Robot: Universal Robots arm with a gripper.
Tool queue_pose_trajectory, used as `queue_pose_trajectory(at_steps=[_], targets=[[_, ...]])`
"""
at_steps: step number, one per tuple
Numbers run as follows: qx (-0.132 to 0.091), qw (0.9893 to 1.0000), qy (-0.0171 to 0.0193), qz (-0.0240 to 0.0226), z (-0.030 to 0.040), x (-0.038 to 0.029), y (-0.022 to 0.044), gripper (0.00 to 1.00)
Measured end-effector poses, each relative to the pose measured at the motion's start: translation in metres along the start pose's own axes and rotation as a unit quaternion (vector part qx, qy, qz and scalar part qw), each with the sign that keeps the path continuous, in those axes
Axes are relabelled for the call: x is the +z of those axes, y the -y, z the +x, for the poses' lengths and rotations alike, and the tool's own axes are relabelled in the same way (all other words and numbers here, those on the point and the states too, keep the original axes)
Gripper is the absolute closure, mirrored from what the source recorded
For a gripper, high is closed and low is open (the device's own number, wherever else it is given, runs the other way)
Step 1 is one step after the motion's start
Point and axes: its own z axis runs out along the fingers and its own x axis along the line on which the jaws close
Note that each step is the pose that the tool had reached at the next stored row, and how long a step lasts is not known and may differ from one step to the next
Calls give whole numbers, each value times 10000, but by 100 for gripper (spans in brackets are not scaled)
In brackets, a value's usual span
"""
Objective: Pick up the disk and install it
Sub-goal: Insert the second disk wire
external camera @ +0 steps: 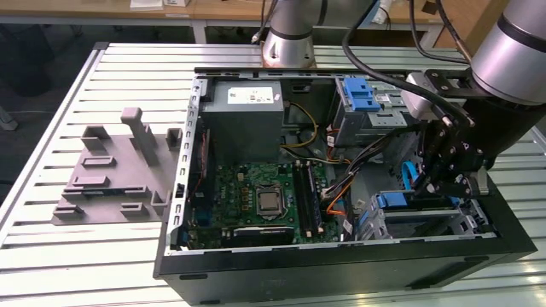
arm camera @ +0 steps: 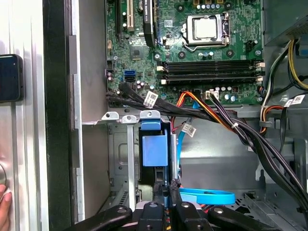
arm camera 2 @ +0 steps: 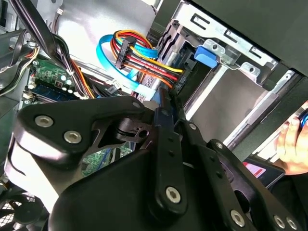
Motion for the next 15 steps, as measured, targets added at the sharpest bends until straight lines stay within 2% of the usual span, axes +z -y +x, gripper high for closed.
queue_pose_trajectory(at_steps=[8, 9, 15], targets=[[0, 10000, 5, 1, -1, 7, 3, 83], [-1, 10000, 9, 1, -1, 9, 3, 76], [-1, 10000, 1, -17, 2, -44, 2, 76]])
